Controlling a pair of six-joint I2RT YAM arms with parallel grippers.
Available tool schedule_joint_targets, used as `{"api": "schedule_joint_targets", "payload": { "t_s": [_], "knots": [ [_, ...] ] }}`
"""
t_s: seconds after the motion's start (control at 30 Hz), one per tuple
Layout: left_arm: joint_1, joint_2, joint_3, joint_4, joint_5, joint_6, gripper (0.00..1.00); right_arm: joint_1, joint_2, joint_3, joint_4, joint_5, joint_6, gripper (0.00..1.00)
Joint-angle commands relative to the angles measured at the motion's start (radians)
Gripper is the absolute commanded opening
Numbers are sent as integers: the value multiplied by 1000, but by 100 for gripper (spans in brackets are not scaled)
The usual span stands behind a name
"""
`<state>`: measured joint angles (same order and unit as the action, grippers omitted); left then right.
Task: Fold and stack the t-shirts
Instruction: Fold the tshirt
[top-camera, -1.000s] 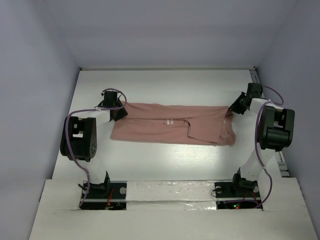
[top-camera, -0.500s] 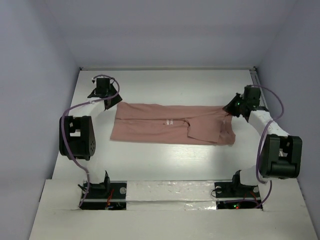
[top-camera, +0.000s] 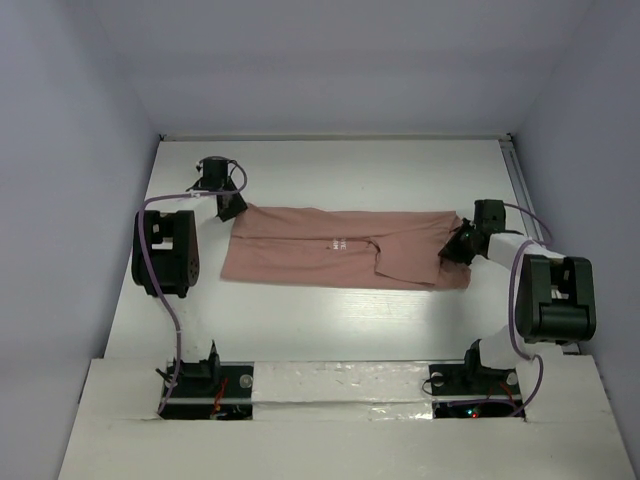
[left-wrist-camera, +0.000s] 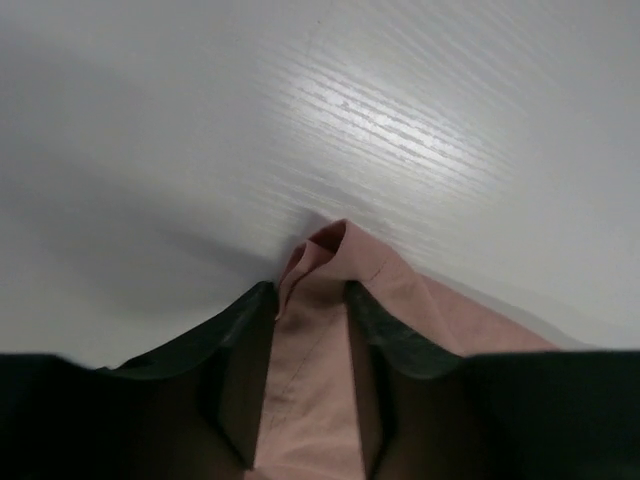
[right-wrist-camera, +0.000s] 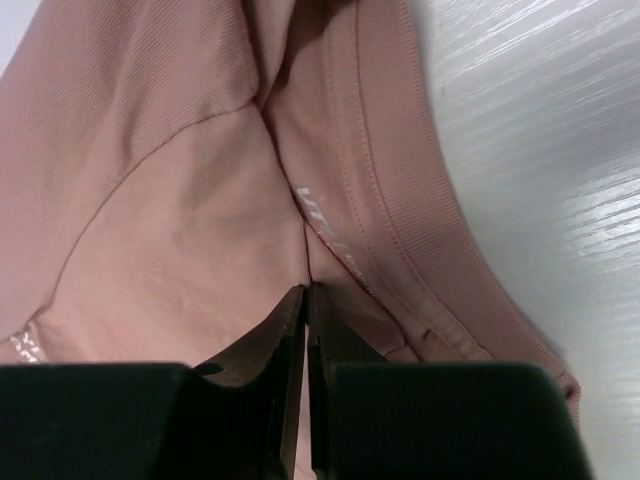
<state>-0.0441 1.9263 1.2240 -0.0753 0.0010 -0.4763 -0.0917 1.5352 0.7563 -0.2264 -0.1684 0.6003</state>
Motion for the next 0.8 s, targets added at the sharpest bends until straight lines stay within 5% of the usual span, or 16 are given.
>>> {"api": "schedule_joint_targets", "payload": {
  "t_s": [0.0,0.13,0.43,0.5,0.53,0.57,0.63,0.73,0.77],
  "knots": [
    [0,2,-14,22,33,8,27,-2,3,23,64,32,6,9],
    [10,-18,-37,9,-30,-10,0,-14,2,20,64,59,-2,0],
    [41,-73,-60,-47,-127,-19,0,-59,-40,51,13,109,-48,0],
    [50,-70,-44,-75,-131,-19,8,-59,-49,73,-11,112,-53,11],
    [50,-69,-40,-86,-131,-19,26,-59,-56,90,-33,115,-62,20],
    [50,-69,-37,-96,-127,-19,39,-59,-67,101,-43,115,-66,43],
    [50,-95,-46,-106,-116,-13,59,-59,-87,129,-80,77,-89,58],
    [50,-173,-69,-106,-114,-15,63,-13,-119,166,-113,17,-83,50],
    [50,-194,-69,-112,-118,-19,63,10,-113,182,-113,4,-77,33]
  ]
}}
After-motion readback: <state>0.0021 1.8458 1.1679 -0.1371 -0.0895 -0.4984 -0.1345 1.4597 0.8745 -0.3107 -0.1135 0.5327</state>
